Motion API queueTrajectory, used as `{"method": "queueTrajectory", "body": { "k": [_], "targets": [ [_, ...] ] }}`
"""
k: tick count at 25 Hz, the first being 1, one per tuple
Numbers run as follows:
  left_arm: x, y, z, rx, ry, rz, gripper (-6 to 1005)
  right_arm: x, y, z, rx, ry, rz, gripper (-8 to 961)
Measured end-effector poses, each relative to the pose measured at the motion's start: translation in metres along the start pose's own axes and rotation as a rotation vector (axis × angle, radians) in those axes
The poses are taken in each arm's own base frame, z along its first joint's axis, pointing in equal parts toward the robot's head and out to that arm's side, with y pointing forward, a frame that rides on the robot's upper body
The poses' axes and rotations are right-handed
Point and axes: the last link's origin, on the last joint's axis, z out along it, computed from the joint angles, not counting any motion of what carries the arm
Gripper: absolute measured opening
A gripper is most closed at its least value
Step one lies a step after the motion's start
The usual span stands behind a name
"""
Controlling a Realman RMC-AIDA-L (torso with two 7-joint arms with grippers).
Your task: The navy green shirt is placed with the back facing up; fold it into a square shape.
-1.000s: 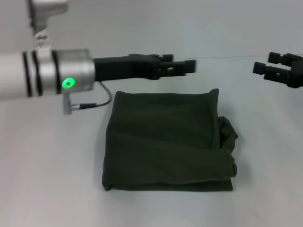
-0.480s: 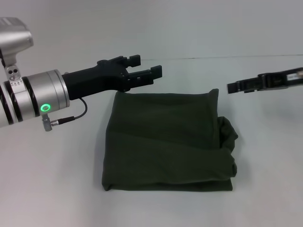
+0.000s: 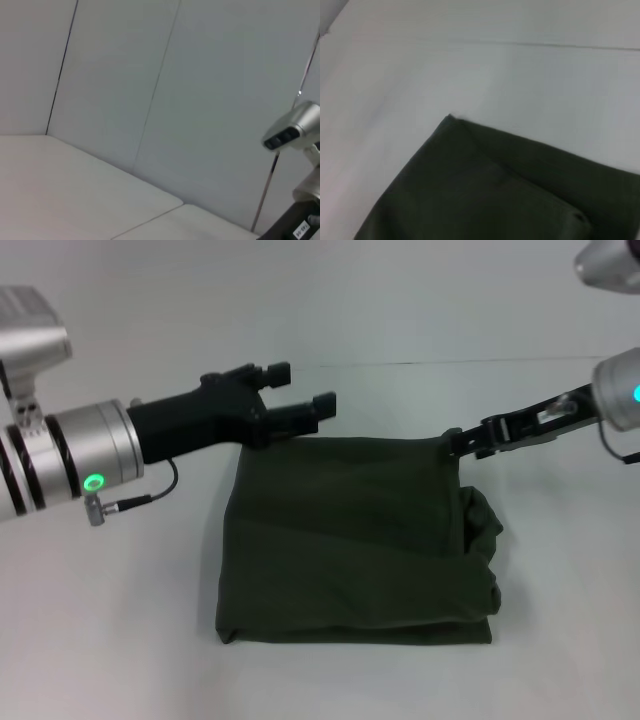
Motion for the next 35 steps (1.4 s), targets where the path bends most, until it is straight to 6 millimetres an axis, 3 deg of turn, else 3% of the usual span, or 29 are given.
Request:
{"method": "queueTrajectory", "body": {
  "k": [7, 16, 21, 27, 33, 35],
  "targets": [
    [-0.026, 0.000, -0.018, 0.029, -0.006, 0.087, 888, -0.003, 0.011, 0.015, 0.001, 0.008, -0.015, 794],
    [-0.031, 0.001, -0.022, 0.042, 0.000, 0.096, 887, -0.002, 0.010, 0.027, 0.061, 0.011, -0.016, 739],
    [-0.027, 0.001, -0.022, 0.036, 0.010, 0.101, 887, 0.002, 0.006, 0.028, 0.072, 0.003, 0.009, 542],
    [-0.023, 0.001, -0.020, 0.030, 0.013, 0.112, 887, 0.005, 0.006, 0.032, 0.079, -0.009, 0.002, 378],
    [-0.023, 0.000, -0.020, 0.032, 0.013, 0.116, 888, 0.004, 0.008, 0.035, 0.076, -0.018, -0.023, 128],
    [-0.023, 0.000, -0.020, 0.033, 0.012, 0.115, 888, 0.004, 0.009, 0.035, 0.073, -0.018, -0.028, 110]
  ]
}}
